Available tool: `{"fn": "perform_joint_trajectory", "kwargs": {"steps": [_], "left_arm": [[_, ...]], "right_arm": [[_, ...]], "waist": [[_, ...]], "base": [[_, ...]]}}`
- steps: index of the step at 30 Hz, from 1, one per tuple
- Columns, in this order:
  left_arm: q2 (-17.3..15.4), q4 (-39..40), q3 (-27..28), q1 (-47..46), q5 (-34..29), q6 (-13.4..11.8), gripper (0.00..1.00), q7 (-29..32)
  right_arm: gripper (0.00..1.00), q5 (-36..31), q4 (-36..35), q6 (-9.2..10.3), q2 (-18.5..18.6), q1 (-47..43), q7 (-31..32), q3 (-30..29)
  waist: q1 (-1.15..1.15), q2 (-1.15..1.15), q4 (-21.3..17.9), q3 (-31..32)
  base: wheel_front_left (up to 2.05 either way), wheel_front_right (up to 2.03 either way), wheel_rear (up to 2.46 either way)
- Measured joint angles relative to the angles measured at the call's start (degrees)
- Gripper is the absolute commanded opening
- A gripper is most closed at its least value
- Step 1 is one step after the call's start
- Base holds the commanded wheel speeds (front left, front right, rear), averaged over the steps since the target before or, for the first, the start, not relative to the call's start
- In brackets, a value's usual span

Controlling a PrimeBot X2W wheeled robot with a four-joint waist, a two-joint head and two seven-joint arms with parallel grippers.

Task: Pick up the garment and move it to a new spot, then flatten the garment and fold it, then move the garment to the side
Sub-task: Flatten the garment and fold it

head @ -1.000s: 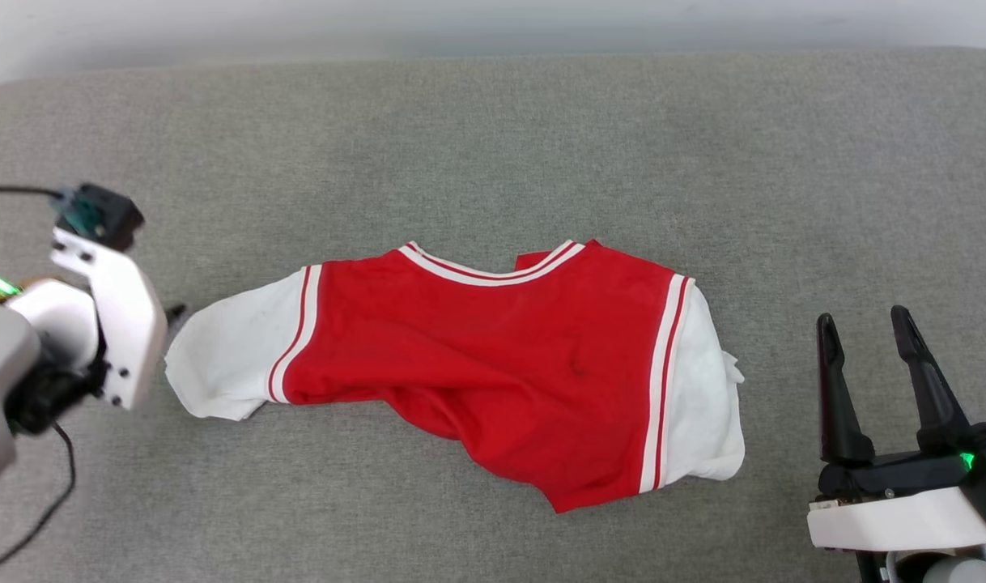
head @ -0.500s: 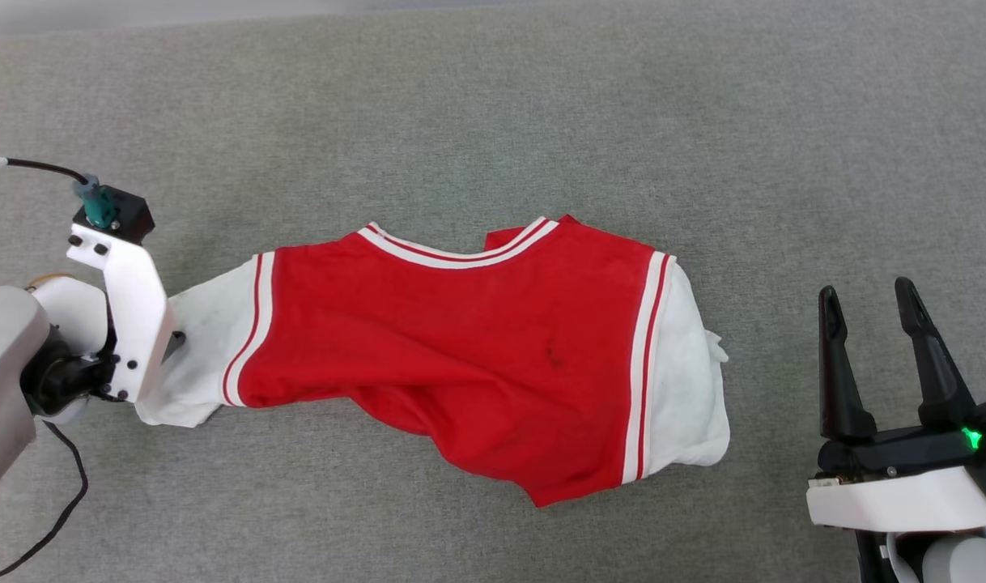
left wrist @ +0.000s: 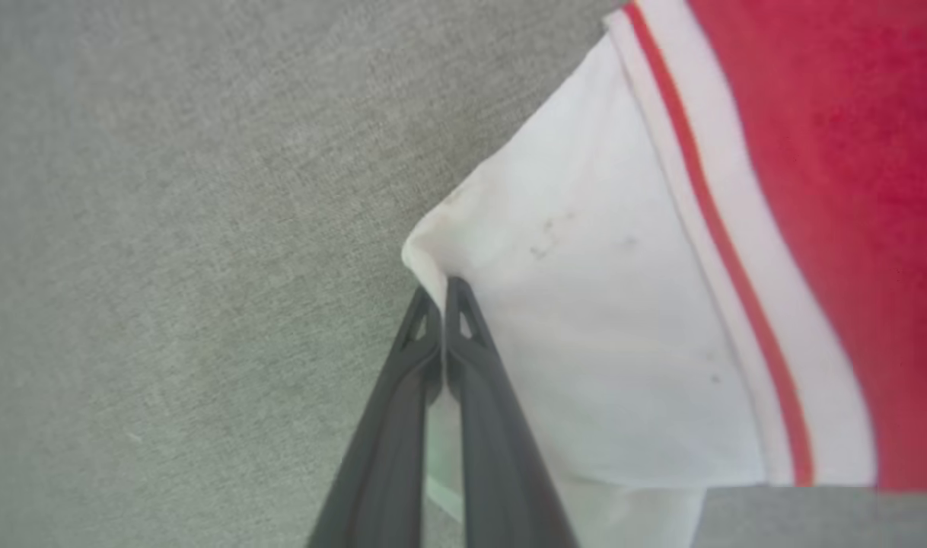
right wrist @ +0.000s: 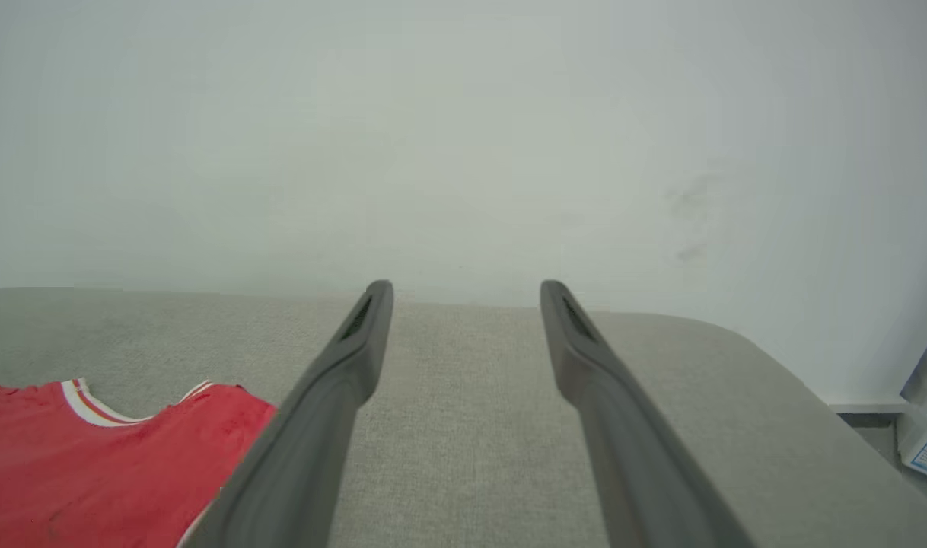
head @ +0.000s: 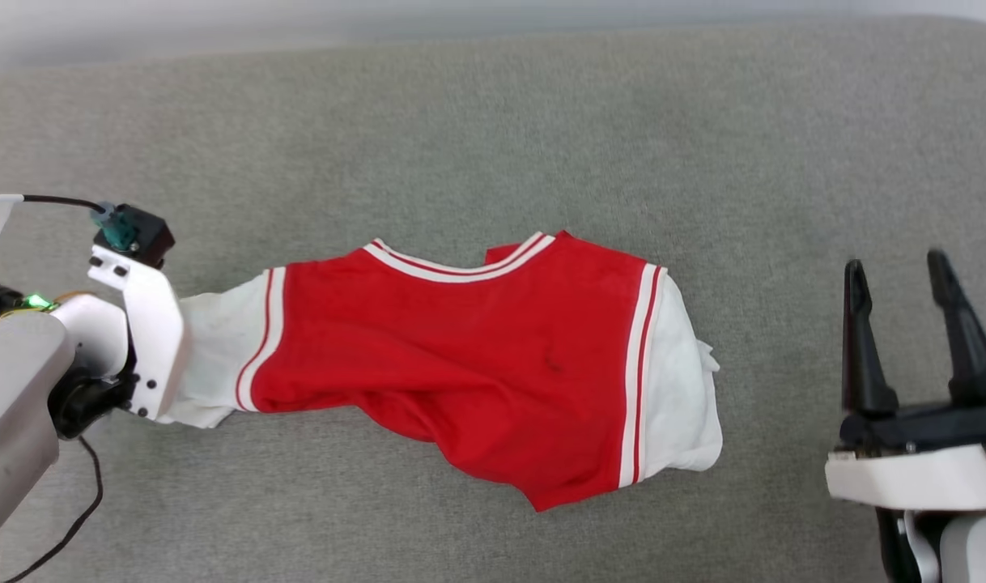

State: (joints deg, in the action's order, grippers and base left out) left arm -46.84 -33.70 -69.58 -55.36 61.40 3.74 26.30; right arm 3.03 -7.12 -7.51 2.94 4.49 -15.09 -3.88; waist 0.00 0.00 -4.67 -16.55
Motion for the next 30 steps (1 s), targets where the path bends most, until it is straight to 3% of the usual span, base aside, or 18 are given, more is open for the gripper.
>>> {"fn": "perform_joint_trajectory", "kwargs": {"steps": [5,13,17,24,25,30], "left_arm": [[-1.6,4.9,0.3,-0.1,-2.0,-0.2,0.0,-3.4],[-3.4,11.1,-0.1,1.9,-2.7,-2.6,0.0,-4.4],[-4.0,13.0,-0.3,3.2,-2.6,-3.5,0.0,-4.8],[-4.7,14.8,-0.4,4.1,-2.6,-4.4,0.0,-5.0],[-4.8,15.2,-0.4,4.0,-2.6,-4.5,0.0,-5.1],[-4.7,15.9,-0.2,3.2,-3.1,-4.5,0.0,-5.3]], "right_arm": [[1.0,-5.9,-2.1,0.0,1.3,4.4,0.0,1.0],[1.0,-4.6,4.3,-0.01,14.1,12.9,2.4,9.3],[1.0,3.5,6.3,-0.02,20.8,18.4,15.2,17.5],[1.0,23.7,5.0,-0.02,32.7,26.9,42.7,33.2],[1.0,29.2,4.8,-0.02,35.5,29.3,49.9,37.2],[1.0,38.3,5.6,0.0,39.6,34.8,62.6,45.6]], "waist": [[0.0,0.0,0.8,2.9],[0.0,0.0,1.9,5.8],[0.0,0.0,1.8,6.6],[0.0,0.0,1.8,6.6],[0.0,0.0,1.9,6.3],[0.0,0.0,2.4,4.8]], "base": [[0.0,0.0,0.0],[0.0,0.0,0.0],[0.0,0.0,0.0],[0.0,0.0,0.0],[0.0,0.0,0.0],[0.0,0.0,0.0]]}}
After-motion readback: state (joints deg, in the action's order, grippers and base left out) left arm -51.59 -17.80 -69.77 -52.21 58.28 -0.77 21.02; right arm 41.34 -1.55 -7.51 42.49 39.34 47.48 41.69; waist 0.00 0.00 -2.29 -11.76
